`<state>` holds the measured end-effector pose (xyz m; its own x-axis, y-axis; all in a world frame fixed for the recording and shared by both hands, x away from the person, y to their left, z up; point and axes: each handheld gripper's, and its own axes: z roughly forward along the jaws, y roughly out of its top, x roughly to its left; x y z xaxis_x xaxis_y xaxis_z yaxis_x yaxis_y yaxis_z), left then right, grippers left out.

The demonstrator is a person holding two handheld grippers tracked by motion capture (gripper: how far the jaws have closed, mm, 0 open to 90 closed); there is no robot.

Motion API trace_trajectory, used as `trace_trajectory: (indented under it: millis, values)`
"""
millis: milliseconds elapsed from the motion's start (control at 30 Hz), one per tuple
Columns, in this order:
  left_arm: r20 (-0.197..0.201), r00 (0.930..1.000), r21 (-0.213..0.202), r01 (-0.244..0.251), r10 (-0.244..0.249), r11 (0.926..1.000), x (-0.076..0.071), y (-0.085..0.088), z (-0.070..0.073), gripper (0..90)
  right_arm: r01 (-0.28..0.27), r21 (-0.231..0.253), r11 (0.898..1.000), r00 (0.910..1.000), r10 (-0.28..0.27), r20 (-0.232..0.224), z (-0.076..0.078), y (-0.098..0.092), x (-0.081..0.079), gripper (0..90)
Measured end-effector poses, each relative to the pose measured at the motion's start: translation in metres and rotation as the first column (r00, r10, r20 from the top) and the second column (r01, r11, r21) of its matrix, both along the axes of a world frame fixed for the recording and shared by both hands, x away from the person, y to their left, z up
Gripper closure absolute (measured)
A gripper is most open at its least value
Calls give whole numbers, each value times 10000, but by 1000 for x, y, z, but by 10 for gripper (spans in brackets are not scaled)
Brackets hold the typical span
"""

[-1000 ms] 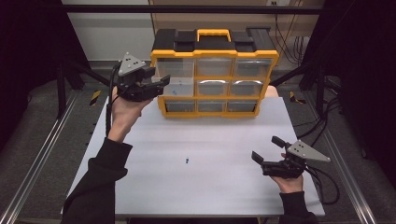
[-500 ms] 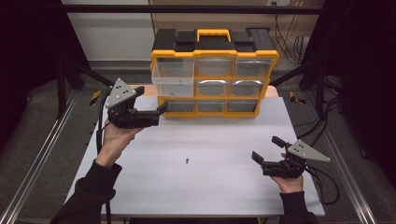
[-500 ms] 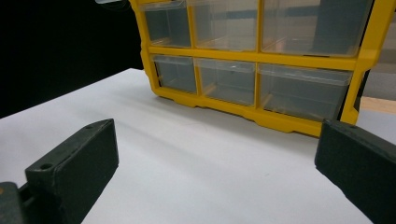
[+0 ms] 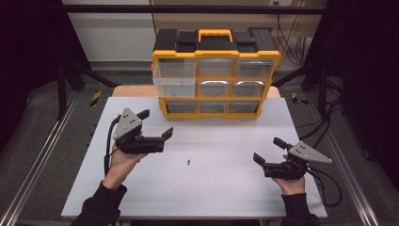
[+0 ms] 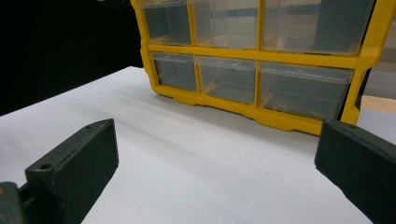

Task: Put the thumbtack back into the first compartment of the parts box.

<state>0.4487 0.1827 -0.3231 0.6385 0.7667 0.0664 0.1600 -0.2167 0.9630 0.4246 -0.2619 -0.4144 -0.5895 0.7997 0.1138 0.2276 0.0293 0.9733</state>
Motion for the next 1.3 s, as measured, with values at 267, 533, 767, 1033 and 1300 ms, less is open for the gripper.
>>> trace_trajectory:
  millis: [267, 533, 767, 1033, 1300]
  values:
    - [-508, 9987, 92, 30, -25, 10000, 0, -4, -28, 43, -30, 6, 10000, 10000, 30, -8, 0, 0, 0, 5]
    - [-1040, 9946, 402, 50, -8, 9992, 4, -18, -55, 41, 0, 52, 10000, 10000, 0, -6, 0, 0, 0, 5]
    - [-1476, 9890, 764, 43, 70, 9971, 8, -28, -70, 42, 7, 72, 10000, 10000, -7, 1, 0, 0, 0, 5]
    - [-1958, 9806, 1224, 195, 49, 9923, 12, -41, -89, 45, -57, 12, 10000, 10000, 57, 40, -1, 1, 0, 5]
    - [-2549, 9669, 1635, 315, 114, 9860, 15, -53, -109, 67, -77, 19, 10000, 10000, 77, 6, 0, 1, 0, 5]
